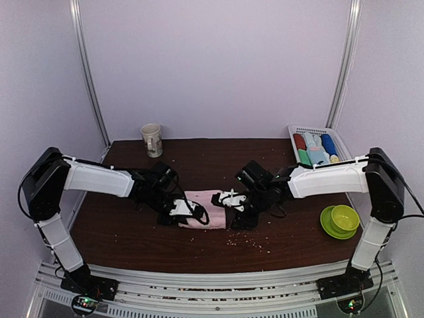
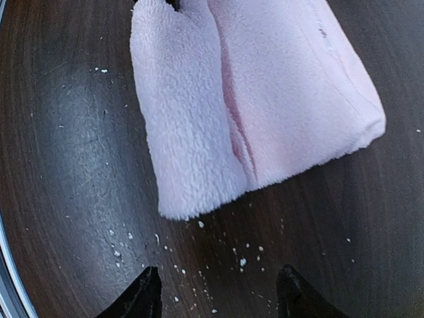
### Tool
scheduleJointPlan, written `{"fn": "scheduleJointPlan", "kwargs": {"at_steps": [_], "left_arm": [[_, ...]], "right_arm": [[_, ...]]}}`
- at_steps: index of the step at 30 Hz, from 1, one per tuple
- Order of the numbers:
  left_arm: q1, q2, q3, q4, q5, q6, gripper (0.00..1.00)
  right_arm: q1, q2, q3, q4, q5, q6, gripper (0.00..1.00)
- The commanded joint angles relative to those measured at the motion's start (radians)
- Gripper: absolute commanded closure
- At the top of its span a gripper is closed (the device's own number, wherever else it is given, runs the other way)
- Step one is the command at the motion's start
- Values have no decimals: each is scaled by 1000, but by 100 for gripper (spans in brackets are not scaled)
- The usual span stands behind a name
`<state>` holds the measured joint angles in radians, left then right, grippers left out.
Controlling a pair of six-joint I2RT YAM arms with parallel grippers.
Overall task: Roll the towels
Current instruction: Roll the towel at the center of the board.
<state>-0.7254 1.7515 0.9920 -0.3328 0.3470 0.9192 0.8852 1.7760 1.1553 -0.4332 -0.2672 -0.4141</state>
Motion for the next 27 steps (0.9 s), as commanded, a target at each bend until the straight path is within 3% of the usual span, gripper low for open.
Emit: {"fn": "scheduleJointPlan", "kwargs": {"at_steps": [1,9,16,27], "left_arm": [[31,82,80,-273,113,-58,100],[135,224,249,-454,268,-75,100],[184,326,314,-514,278,-94,100],[210,465,461,-668,295,-71,100]], "right_arm": [[52,-156,-149,226,195,-41,39],[221,-239,-352,519,405,-246,39],[263,-129,-328,637,516,-318,39],[301,71,-202,689,622,-450,39]]}}
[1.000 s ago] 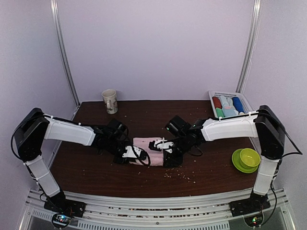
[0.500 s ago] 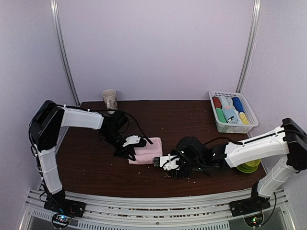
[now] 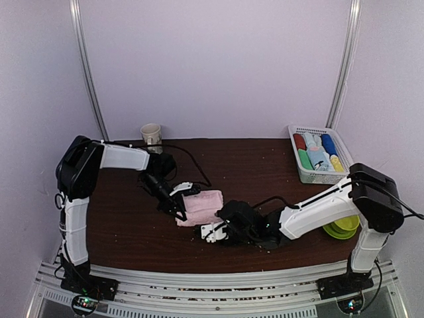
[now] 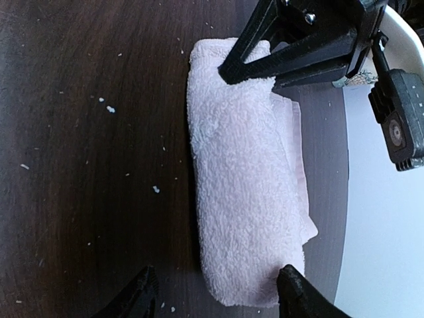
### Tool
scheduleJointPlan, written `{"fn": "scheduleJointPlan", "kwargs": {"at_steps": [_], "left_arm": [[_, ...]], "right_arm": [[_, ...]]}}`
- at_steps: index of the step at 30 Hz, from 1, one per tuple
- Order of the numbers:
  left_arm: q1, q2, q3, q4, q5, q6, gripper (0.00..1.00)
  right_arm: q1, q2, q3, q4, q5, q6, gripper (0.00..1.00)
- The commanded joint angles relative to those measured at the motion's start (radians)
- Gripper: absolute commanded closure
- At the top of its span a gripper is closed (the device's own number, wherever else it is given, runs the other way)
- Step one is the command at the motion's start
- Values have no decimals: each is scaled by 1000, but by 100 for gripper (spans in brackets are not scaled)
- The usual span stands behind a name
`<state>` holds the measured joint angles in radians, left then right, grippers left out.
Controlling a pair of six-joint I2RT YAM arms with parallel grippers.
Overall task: Roll the towels
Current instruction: Roll the towel at the center of the board.
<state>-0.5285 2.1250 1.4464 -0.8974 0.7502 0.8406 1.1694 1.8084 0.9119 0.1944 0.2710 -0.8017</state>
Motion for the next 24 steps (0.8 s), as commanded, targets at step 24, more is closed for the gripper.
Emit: {"fn": "scheduleJointPlan", "kwargs": {"at_steps": [24], "left_arm": [[22,172,84,-220,-140,81,100]], "right_arm": [[-23,276,260,-114,154,-123,66]]}}
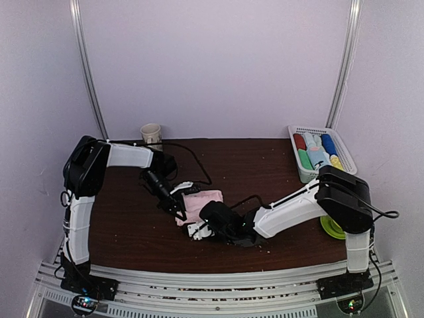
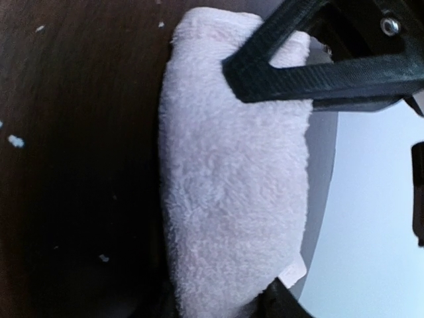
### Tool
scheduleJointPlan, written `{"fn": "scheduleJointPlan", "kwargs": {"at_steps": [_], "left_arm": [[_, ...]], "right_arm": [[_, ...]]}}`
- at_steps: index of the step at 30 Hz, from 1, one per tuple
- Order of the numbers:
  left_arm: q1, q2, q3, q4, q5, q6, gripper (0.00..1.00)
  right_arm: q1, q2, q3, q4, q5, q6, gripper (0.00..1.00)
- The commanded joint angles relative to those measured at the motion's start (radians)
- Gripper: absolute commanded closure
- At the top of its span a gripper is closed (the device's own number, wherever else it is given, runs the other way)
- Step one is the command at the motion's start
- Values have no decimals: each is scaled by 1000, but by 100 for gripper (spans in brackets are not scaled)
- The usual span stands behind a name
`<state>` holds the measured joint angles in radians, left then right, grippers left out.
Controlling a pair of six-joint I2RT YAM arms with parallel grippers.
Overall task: Roll the towels
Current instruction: Roll the towel at the center of the board.
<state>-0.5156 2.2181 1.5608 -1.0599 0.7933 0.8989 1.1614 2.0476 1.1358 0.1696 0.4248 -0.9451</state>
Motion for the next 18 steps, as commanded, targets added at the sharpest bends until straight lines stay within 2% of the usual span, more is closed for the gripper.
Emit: {"fn": "scheduleJointPlan", "kwargs": {"at_steps": [1,5,8,11,13,18], "left_arm": [[11,78,-29,-61,-183,25,100],[15,73,-28,-61,-187,34,100],[19,62,-30,-58,-192,38,100],[25,37,-34,-47,-207,40,92],[31,13,-39,-31,-216,40,83],[62,-87,-60,16,-220,38,45]], "right_arm": [[-18,42,48,-104,-4,29,69],[-30,60,95,-178,-36,56,81],[-34,77,123,-231,-52,69,85],[-41,84,139,-274,-81,78,88],[-46,85,152,-306,-110,92,89],[-56,82,192,-380,-175,130,91]]}}
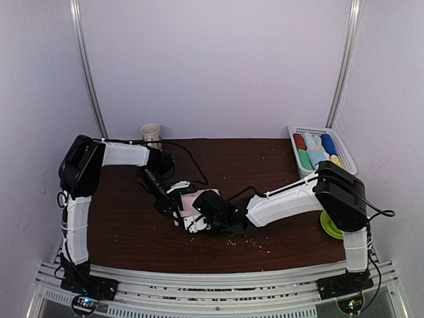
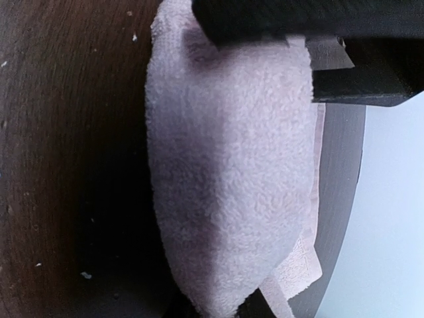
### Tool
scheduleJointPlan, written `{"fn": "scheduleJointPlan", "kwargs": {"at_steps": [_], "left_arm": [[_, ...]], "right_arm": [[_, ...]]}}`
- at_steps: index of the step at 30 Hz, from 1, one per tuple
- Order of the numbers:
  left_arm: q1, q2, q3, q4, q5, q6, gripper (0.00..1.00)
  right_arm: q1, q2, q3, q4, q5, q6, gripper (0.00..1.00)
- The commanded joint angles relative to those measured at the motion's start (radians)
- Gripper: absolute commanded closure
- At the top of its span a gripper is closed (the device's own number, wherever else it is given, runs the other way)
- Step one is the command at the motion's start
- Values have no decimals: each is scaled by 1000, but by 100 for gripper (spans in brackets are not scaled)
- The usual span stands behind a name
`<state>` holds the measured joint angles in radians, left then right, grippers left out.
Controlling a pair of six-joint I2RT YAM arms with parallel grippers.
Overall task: Roll the towels
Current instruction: Roll the towel at the center of the board.
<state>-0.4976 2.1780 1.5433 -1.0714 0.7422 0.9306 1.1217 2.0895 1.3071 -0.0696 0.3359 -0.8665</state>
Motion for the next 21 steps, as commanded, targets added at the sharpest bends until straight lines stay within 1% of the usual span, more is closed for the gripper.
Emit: {"fn": "scheduleJointPlan", "kwargs": {"at_steps": [1,5,8,12,14,17,19,21], "left_arm": [[51,-75,-53,41,-169,7,40],[76,-209,-125,120,-180,7,27],[104,-349,-244,231,-185,14,23],[113,-526,-467,486,-222,23,22],[113,-610,-593,640,-265,30,21],[113,-710,-767,840,-293,52,21],[112,-766,-852,934,-289,70,21],[111,-832,-921,1004,-281,89,21]], "right_arm": [[-17,40,32,-156,-98,57,92],[-24,42,80,-237,-165,92,94],[-34,46,114,-296,-234,139,94],[-58,74,191,-401,-331,196,95],[-78,104,256,-480,-391,227,95],[-103,152,365,-598,-499,273,95],[-113,190,441,-678,-545,296,95],[-115,217,491,-723,-567,316,95]]}}
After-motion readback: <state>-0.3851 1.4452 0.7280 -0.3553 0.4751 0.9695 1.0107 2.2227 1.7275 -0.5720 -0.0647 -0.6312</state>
